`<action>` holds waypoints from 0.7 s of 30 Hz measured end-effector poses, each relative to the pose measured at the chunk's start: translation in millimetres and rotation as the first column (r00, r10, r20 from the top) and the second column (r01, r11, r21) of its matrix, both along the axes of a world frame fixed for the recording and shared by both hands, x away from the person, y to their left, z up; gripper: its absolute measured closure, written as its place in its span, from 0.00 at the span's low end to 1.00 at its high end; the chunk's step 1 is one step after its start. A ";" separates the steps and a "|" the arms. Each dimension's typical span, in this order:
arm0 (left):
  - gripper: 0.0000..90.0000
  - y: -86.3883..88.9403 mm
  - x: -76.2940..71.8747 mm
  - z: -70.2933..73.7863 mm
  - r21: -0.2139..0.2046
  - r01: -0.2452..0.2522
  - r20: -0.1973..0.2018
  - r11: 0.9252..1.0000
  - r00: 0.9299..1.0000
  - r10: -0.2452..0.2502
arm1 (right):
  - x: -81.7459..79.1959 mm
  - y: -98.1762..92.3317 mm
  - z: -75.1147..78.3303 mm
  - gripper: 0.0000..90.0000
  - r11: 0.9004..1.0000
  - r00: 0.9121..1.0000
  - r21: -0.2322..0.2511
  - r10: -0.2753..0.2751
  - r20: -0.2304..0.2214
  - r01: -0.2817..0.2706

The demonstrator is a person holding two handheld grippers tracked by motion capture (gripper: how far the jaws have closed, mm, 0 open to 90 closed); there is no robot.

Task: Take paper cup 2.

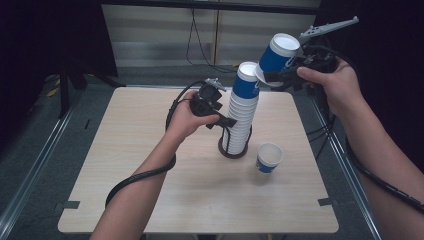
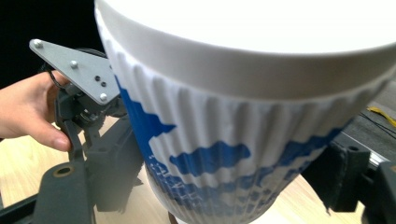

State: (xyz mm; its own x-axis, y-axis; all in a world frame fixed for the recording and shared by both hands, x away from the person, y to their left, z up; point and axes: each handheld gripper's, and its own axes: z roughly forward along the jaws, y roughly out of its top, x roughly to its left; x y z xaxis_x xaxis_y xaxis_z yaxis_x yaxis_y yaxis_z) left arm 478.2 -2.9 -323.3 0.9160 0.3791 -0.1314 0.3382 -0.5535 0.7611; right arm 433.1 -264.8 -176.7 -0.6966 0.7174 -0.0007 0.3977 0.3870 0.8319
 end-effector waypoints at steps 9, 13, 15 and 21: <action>0.19 -4.4 -1.8 1.6 0.001 0.002 0.004 1.000 1.000 -0.002 | -6.7 -11.9 -3.1 0.23 1.000 1.000 0.005 -0.013 0.011 0.013; 0.24 -7.5 -1.2 3.3 -0.008 0.003 0.017 1.000 1.000 -0.003 | -8.2 -16.3 -4.0 0.23 1.000 1.000 0.008 -0.016 0.008 0.016; 0.27 -9.7 -1.3 4.4 -0.011 0.005 0.026 1.000 1.000 -0.005 | -8.5 -17.2 -4.6 0.23 1.000 1.000 0.009 -0.014 0.005 0.014; 0.31 -10.1 0.1 4.3 -0.007 -0.006 0.034 1.000 0.999 0.006 | -10.6 -21.4 -5.4 0.23 1.000 1.000 0.006 -0.018 0.006 0.018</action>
State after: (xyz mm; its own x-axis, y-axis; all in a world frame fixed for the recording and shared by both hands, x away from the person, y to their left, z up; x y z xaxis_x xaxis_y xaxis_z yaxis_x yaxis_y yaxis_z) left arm 478.3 -13.1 -319.0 0.9177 0.3839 -0.1023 0.3150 -0.5462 0.7761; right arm 422.5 -286.3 -182.1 -0.6835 0.7299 -0.0004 0.3995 0.3746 0.8367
